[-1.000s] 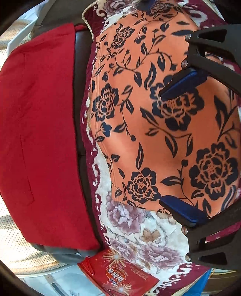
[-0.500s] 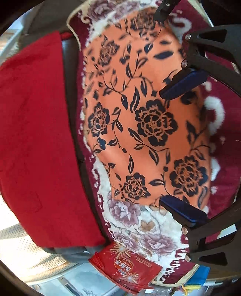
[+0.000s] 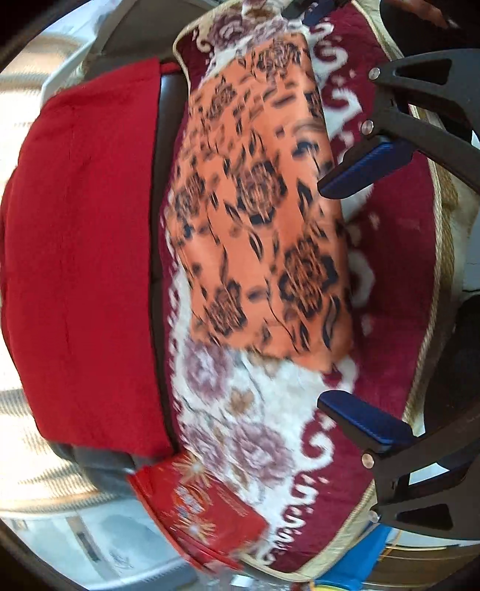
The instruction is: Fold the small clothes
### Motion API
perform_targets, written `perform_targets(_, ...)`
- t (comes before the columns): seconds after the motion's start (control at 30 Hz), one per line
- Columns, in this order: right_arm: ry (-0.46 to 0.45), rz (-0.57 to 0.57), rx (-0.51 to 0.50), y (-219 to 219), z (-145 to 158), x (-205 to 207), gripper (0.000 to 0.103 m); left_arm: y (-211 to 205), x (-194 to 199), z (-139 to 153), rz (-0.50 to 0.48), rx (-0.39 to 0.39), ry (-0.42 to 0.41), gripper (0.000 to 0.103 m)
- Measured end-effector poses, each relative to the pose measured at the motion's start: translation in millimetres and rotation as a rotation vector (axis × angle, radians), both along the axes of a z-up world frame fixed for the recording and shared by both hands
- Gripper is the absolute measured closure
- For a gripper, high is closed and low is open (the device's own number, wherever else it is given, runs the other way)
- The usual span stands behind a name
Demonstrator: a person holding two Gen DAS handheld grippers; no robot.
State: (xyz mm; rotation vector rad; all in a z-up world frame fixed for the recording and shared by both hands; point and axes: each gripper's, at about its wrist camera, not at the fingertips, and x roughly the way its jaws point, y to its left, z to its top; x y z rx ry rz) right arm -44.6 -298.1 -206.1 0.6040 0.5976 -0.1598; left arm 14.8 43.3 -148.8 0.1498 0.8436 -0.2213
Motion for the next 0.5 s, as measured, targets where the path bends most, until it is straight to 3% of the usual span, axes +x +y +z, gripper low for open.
perform_targets(0.07, 0.008, 0.004, 0.021, -3, -2, 6, 0.032, 14, 8, -12, 0.046, 0.005, 0.024, 0.0)
perform_targets(0.13, 0.018, 0.02, 0.024, 0, -5, 15, 0.052, 29, 20, -23, 0.106, -0.002, 0.054, 0.0)
perform_targets(0.17, 0.035, 0.031, 0.02, 2, -7, 22, 0.067, 38, 29, -29, 0.144, -0.016, 0.07, 0.0)
perform_targets(0.33, 0.096, 0.093, 0.007, 26, -17, 71, 0.068, 55, 63, -41, 0.259, -0.063, 0.064, 0.0)
perform_targets(0.43, 0.104, 0.127, 0.003, 43, -20, 97, 0.068, 46, 73, -49, 0.27, -0.012, 0.033, 0.0)
perform_targets(0.5, 0.118, 0.141, 0.013, 52, -29, 113, 0.068, 34, 79, -68, 0.237, 0.041, 0.073, 0.0)
